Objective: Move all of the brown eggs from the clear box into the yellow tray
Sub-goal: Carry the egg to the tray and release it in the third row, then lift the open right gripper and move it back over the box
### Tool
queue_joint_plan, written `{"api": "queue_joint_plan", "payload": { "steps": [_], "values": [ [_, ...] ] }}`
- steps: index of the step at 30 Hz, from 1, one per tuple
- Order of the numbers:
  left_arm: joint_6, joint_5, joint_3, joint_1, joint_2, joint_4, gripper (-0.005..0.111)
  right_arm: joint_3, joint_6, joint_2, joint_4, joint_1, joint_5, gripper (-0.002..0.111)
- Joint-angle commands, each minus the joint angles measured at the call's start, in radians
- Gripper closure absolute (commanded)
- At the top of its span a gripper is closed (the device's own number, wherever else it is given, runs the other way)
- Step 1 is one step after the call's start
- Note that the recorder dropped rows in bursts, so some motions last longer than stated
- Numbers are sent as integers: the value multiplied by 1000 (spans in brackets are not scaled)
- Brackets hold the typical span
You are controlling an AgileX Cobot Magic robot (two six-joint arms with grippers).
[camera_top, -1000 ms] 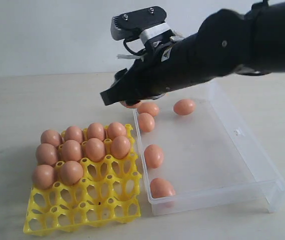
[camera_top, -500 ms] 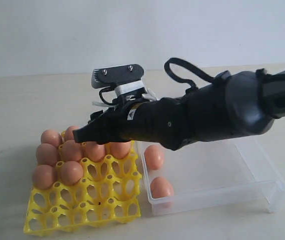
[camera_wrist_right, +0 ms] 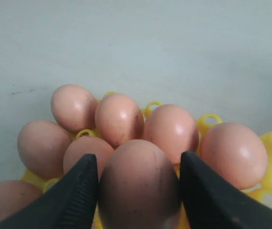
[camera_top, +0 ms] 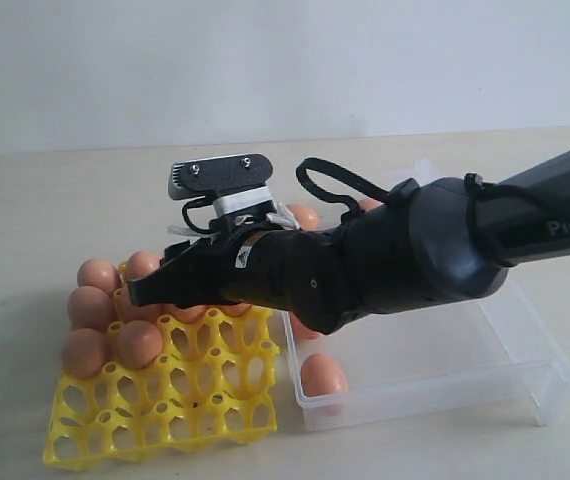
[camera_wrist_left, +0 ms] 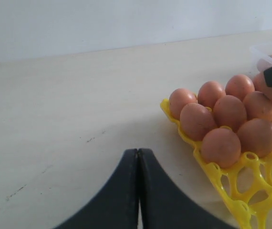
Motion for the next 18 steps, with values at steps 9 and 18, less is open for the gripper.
{"api": "queue_joint_plan", "payload": {
  "steps": [9,18],
  "values": [
    [-3,-10,-4,-4,-6,-1,107,1,8,2,-7,57,40,108],
    [-3,-10,-4,-4,-6,-1,107,1,8,2,-7,55,28,108]
  ]
}}
